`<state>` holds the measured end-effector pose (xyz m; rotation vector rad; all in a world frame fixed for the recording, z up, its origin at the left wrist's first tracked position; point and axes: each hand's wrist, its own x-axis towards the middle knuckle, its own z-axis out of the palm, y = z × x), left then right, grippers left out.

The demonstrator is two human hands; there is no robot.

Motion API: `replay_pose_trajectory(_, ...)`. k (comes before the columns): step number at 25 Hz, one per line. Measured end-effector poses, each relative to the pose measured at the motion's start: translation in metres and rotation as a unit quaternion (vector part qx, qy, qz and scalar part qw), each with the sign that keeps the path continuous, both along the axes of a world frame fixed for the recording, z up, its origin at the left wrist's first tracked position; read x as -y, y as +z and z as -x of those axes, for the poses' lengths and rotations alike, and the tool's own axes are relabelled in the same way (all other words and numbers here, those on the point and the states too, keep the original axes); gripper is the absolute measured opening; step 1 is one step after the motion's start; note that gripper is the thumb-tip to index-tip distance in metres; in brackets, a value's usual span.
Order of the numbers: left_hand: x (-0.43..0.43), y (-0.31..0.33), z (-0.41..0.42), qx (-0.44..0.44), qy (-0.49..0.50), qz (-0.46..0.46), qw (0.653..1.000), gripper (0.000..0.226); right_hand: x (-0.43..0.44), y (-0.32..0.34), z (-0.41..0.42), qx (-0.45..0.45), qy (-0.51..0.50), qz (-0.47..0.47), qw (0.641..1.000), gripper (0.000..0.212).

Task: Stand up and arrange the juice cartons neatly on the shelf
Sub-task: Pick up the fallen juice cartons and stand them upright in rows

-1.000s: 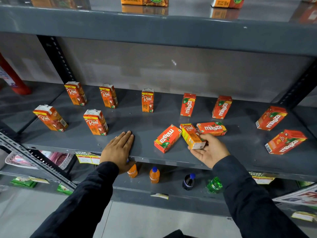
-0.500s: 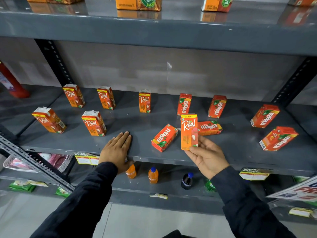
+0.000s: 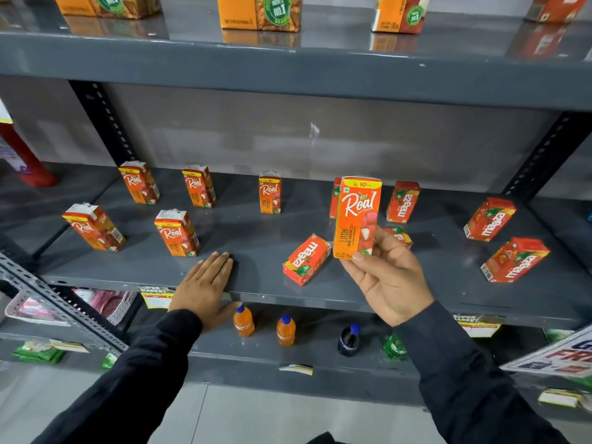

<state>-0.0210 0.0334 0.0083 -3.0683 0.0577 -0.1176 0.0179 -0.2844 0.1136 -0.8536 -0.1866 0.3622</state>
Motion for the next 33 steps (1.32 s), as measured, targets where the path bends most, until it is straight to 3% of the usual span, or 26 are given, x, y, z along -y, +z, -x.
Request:
replay_pose_trajectory(2, -0.006, -0.003, 0.007, 0.003, 0.029, -0.018, 0.999, 0.093, -0.017, -0.008, 0.003, -0.028, 0.037, 0.019, 0.999, 0.057)
replay_pose_trajectory(5, -0.002, -0.006, 0.009, -0.007, 0.059, -0.018, 0.998, 0.092, -0.055, -0.023, 0.003, 0.006, 0.05, 0.188, 0.981, 0.036)
replay_pose_trajectory(7, 0.002, -0.004, 0.007, -0.011, 0.066, -0.022, 0.998, 0.093, -0.082, -0.023, -0.009, 0.092, 0.017, 0.348, 0.933, 0.034)
replay_pose_trajectory(9, 0.002, -0.003, 0.008, -0.016, 0.074, -0.025, 0.997, 0.095, -0.104, -0.018, -0.031, 0.153, -0.008, 0.482, 0.863, 0.034)
replay_pose_trajectory(12, 0.002, -0.002, 0.008, -0.022, 0.076, -0.022, 0.997, 0.096, -0.127, -0.022, -0.064, 0.199, 0.006, 0.6, 0.775, 0.047)
replay_pose_trajectory(16, 0.002, -0.002, 0.006, -0.032, 0.071, -0.02, 0.997, 0.097, -0.147, -0.037, -0.076, 0.253, 0.05, 0.701, 0.665, 0.052)
replay_pose_trajectory(21, 0.002, 0.001, 0.007, -0.03, 0.062, -0.02, 0.997, 0.096, -0.15, -0.046, -0.075, 0.26, 0.032, 0.739, 0.621, 0.051)
replay_pose_trajectory(23, 0.002, 0.002, 0.007, -0.034, 0.064, -0.02, 0.997, 0.096, -0.145, -0.047, -0.077, 0.272, 0.046, 0.752, 0.598, 0.063)
replay_pose_trajectory(24, 0.003, 0.002, 0.007, -0.037, 0.066, -0.019, 0.997, 0.096, -0.138, -0.042, -0.077, 0.263, 0.052, 0.743, 0.614, 0.073)
replay_pose_trajectory(26, 0.003, 0.0, 0.007, -0.036, 0.07, -0.014, 0.997, 0.096, -0.116, -0.029, -0.08, 0.204, 0.006, 0.662, 0.721, 0.088)
replay_pose_trajectory(28, 0.002, -0.002, 0.007, -0.034, 0.073, -0.006, 0.997, 0.097, -0.082, -0.027, -0.084, 0.138, -0.113, 0.558, 0.81, 0.075)
replay_pose_trajectory(30, 0.003, -0.003, 0.006, -0.038, 0.075, -0.001, 0.996, 0.097, -0.043, -0.036, -0.078, 0.081, -0.193, 0.512, 0.833, 0.057)
replay_pose_trajectory(33, 0.005, -0.001, 0.007, -0.043, 0.079, 0.0, 0.996, 0.099, 0.003, -0.06, -0.067, 0.019, -0.286, 0.499, 0.818, 0.039)
